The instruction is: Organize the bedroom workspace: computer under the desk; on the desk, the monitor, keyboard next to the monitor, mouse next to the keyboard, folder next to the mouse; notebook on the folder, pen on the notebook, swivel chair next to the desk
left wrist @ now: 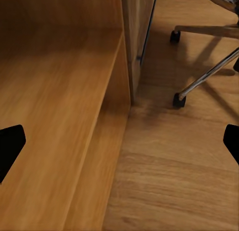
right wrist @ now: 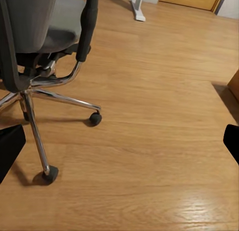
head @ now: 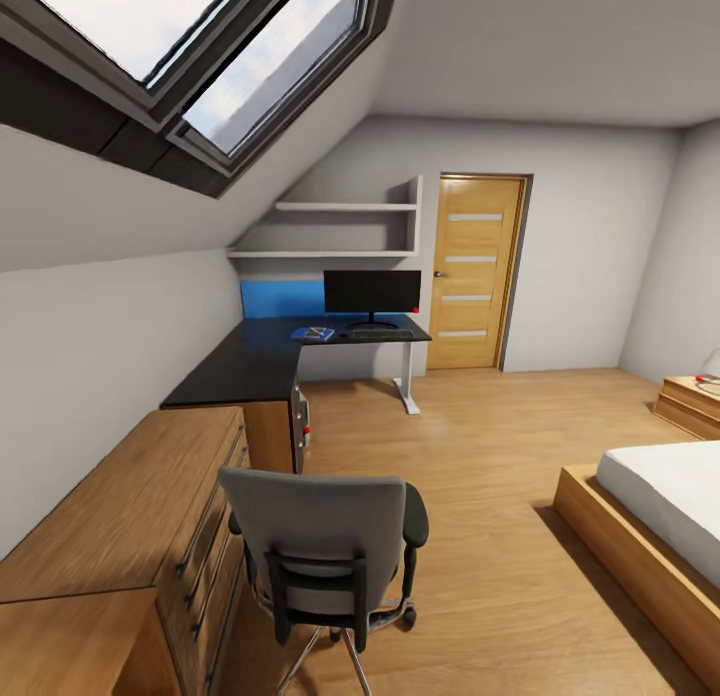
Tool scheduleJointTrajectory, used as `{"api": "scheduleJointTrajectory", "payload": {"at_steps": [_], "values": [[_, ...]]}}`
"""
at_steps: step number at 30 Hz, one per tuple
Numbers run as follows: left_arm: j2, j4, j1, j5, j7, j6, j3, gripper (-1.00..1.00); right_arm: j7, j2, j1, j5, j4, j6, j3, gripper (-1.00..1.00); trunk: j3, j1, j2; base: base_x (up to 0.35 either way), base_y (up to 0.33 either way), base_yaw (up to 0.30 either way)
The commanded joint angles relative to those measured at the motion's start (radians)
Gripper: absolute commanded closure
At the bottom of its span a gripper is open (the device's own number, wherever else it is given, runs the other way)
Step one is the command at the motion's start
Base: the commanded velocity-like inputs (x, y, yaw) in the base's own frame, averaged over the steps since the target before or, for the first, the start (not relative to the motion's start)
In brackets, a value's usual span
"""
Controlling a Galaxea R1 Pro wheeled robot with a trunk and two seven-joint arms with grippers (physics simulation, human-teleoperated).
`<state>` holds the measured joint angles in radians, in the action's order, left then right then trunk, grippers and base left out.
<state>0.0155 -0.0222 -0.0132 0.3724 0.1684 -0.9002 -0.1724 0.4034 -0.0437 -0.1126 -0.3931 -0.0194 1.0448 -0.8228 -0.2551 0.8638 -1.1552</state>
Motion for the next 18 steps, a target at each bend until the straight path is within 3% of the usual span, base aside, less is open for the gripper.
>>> {"api": "scheduleJointTrajectory", "payload": {"at_steps": [1, 12, 18], "values": [[0.001, -0.002, -0.001, 0.0, 0.01, 0.0, -0.009, -1.0, 0.004, -0.001, -0.001, -0.003, -0.002, 0.002, -0.009, -1.0, -0.004, 0.004, -0.008, 0.0, 0.0, 0.0], [0.001, -0.002, -0.001, 0.001, 0.01, 0.0, -0.009, -1.0, 0.007, -0.002, -0.001, -0.007, -0.002, 0.002, -0.008, -1.0, -0.039, 0.046, -0.085, 0.0, 0.0, 0.003], [0.0, -0.002, -0.001, 0.001, 0.01, -0.001, -0.009, -1.0, 0.008, -0.002, -0.001, -0.007, -0.002, 0.002, -0.007, -1.0, -0.058, 0.069, -0.127, 0.0, 0.0, 0.157]]}}
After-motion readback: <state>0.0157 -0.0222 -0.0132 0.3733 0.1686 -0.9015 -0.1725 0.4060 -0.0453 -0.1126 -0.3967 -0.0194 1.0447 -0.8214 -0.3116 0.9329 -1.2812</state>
